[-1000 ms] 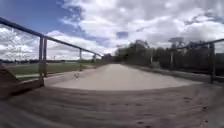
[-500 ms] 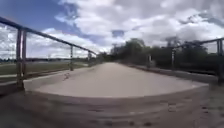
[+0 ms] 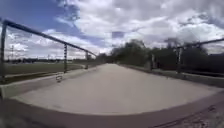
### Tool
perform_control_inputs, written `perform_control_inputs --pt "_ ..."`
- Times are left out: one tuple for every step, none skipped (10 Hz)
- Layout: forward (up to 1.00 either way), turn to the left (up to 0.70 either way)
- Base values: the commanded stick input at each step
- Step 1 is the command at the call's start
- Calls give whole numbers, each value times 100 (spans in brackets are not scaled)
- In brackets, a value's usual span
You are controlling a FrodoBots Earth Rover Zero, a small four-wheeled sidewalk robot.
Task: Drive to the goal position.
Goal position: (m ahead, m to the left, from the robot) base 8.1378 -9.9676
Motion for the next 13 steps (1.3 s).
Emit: perform_control_inputs --pt "100 0" --pt "100 -29" --pt "100 -24" --pt "100 -14" --pt "100 -4" --pt "100 -1" --pt "100 0" --pt "100 0" --pt "100 0" --pt "100 0" --pt "100 0" --pt "100 0" --pt "100 0"
